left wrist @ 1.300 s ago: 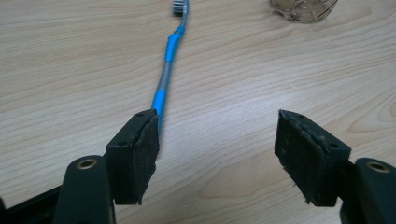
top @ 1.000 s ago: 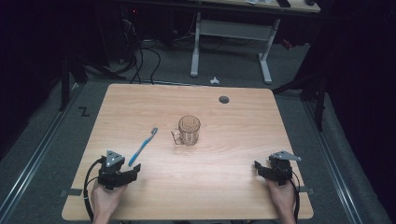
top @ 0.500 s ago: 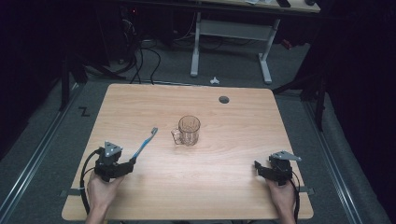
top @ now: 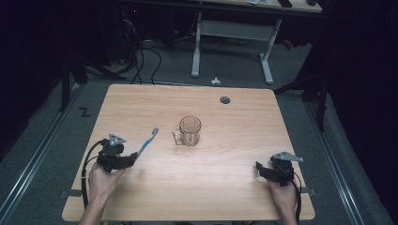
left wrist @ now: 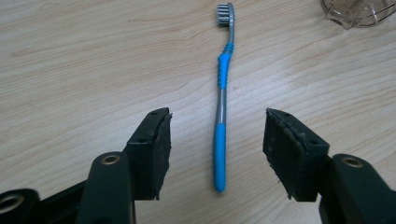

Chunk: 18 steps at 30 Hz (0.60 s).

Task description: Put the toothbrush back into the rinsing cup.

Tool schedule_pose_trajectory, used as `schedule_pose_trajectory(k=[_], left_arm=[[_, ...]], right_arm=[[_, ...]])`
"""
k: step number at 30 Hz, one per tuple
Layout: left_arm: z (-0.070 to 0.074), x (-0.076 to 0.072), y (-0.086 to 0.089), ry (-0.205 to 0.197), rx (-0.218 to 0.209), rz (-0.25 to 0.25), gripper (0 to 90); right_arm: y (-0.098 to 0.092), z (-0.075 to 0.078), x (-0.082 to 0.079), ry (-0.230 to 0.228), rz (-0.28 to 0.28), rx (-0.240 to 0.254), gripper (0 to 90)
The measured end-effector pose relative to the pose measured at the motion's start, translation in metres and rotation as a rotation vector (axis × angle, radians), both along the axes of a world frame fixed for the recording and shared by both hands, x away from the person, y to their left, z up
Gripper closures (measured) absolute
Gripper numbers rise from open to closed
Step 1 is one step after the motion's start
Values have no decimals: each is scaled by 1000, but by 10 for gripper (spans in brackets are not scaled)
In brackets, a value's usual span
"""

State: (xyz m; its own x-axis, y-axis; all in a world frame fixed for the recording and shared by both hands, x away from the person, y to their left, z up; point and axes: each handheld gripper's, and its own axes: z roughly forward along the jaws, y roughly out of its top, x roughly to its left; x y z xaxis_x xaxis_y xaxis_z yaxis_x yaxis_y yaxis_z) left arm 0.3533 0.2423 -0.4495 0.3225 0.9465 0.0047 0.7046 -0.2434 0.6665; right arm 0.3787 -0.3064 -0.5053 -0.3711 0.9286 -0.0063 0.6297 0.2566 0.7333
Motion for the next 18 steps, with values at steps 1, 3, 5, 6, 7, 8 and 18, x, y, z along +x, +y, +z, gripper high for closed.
schedule_pose_trajectory(k=[1,3,5,6,7,8,18], left_arm=[[0,2,0,1,-2,-2,428],[1,6,-2,5,18,-6,432],[3,10,-4,4,25,-12,442],[4,11,-5,3,29,-15,446],[5,14,-6,3,35,-22,451],[6,16,-7,4,39,-25,455],[12,38,-17,30,63,-65,506]], right_arm=[[0,0,0,0,0,0,312],[0,0,0,0,0,0,313],[0,0,0,0,1,0,312],[0,0,0,0,1,0,312],[0,0,0,0,1,0,312],[0,0,0,0,1,0,312],[0,0,0,0,2,-2,312]])
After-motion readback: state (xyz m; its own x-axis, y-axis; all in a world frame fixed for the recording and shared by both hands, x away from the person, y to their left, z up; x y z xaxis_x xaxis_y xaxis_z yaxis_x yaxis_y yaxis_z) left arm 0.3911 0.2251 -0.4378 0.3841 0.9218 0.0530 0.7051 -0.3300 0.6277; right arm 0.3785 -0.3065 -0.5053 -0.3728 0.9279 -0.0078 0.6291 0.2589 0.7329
